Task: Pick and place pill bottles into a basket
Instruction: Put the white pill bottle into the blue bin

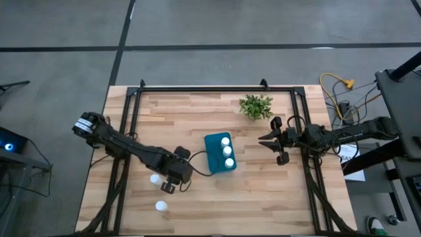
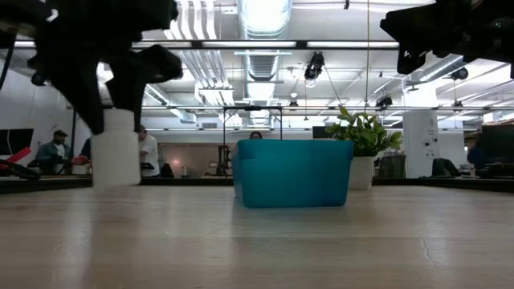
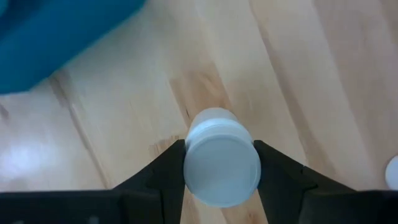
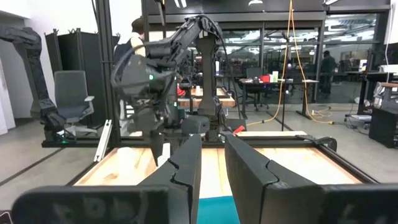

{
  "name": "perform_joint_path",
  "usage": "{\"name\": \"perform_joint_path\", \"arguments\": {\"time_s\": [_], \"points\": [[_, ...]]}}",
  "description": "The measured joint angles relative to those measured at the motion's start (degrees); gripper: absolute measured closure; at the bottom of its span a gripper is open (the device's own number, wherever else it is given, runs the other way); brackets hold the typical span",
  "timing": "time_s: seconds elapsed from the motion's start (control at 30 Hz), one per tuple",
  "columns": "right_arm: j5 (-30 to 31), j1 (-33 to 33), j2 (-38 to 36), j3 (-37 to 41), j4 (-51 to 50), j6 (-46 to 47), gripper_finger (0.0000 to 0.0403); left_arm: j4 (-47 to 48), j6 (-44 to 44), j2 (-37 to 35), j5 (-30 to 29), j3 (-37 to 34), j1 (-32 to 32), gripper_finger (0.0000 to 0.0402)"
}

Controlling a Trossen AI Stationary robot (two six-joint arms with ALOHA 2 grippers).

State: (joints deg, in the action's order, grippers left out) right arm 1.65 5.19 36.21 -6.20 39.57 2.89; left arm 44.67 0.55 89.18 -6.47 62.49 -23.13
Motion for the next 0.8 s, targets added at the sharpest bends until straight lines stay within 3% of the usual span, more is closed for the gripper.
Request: {"name": "perform_joint_path", "arguments": {"time_s": [0.43, 0.8], "points": [[0.0, 0.0, 0.0, 0.0, -0.1, 0.1, 0.0339, 2.1, -9.8, -0.2, -0.2, 8.2, 3.6, 0.0259], [0.0, 0.0, 0.0, 0.0, -0.3, 0.1, 0.0339, 4.9, -18.0, -0.2, 3.2, 12.9, 11.8, 0.0259]]}}
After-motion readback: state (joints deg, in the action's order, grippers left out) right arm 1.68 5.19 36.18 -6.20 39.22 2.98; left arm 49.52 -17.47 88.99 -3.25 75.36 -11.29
